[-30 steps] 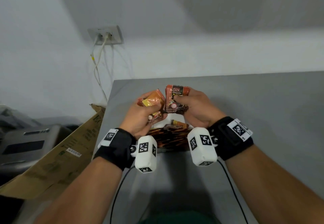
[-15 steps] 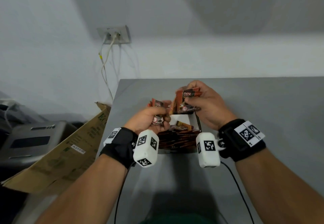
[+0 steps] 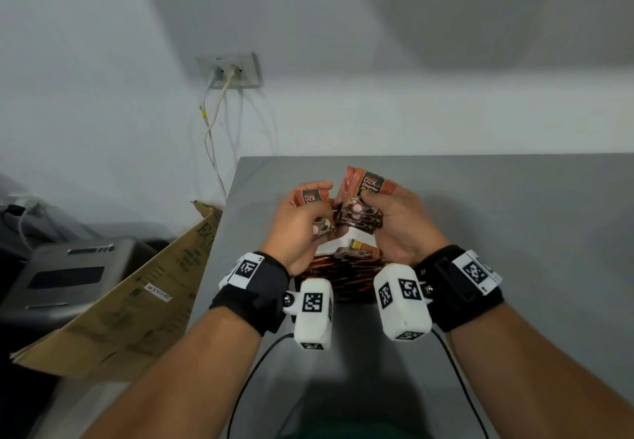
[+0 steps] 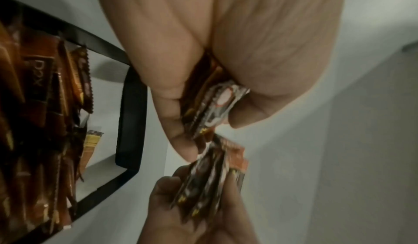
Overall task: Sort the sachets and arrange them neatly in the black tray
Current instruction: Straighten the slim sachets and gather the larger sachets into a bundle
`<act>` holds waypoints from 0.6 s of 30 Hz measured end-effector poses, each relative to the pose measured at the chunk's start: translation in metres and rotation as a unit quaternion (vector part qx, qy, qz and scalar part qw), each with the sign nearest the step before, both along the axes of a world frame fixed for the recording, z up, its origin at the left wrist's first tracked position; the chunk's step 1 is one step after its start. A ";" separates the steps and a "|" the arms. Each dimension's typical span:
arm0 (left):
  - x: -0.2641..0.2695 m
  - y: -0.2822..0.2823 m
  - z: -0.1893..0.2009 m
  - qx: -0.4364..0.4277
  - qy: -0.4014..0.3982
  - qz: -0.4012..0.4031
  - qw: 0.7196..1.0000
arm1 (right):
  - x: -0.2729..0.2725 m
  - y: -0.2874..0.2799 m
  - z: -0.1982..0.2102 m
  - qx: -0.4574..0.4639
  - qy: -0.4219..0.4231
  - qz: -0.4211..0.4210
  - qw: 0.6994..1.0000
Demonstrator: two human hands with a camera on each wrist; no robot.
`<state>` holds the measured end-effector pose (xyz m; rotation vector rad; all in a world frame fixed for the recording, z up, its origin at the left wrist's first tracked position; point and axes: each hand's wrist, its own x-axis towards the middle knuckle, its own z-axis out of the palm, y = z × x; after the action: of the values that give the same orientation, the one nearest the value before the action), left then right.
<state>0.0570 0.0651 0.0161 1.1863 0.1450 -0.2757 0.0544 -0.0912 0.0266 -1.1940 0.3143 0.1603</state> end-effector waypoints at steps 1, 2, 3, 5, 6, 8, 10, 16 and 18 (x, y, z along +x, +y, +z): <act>0.000 0.005 0.000 -0.030 0.021 -0.008 0.999 | 0.001 -0.003 0.001 0.005 0.006 -0.010 1.000; 0.001 0.009 -0.001 -0.058 0.038 -0.012 0.998 | 0.001 -0.007 0.002 0.017 0.010 -0.017 1.000; 0.001 0.012 -0.002 -0.075 0.049 -0.014 0.996 | 0.001 -0.010 0.004 0.030 0.009 -0.020 0.999; 0.001 0.014 -0.003 -0.078 0.053 -0.019 0.995 | 0.000 -0.014 0.009 0.048 0.001 -0.005 0.999; 0.000 0.014 -0.003 -0.069 0.050 -0.022 0.996 | -0.001 -0.014 0.010 0.049 -0.001 0.010 0.999; -0.001 0.011 -0.003 -0.043 0.039 -0.030 0.998 | -0.004 -0.012 0.011 0.034 0.004 0.035 0.999; -0.002 0.008 -0.002 -0.014 0.026 -0.033 0.999 | -0.005 -0.008 0.009 0.020 0.019 0.059 0.998; 0.000 0.002 -0.003 0.067 -0.018 -0.039 0.997 | -0.006 -0.001 0.005 0.000 0.059 0.101 0.993; -0.001 0.002 -0.002 0.057 -0.008 -0.063 0.996 | -0.005 0.000 0.005 -0.001 0.063 0.086 0.994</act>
<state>0.0555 0.0672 0.0139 1.3138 0.0732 -0.3724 0.0490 -0.0912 0.0314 -1.2152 0.3218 0.3875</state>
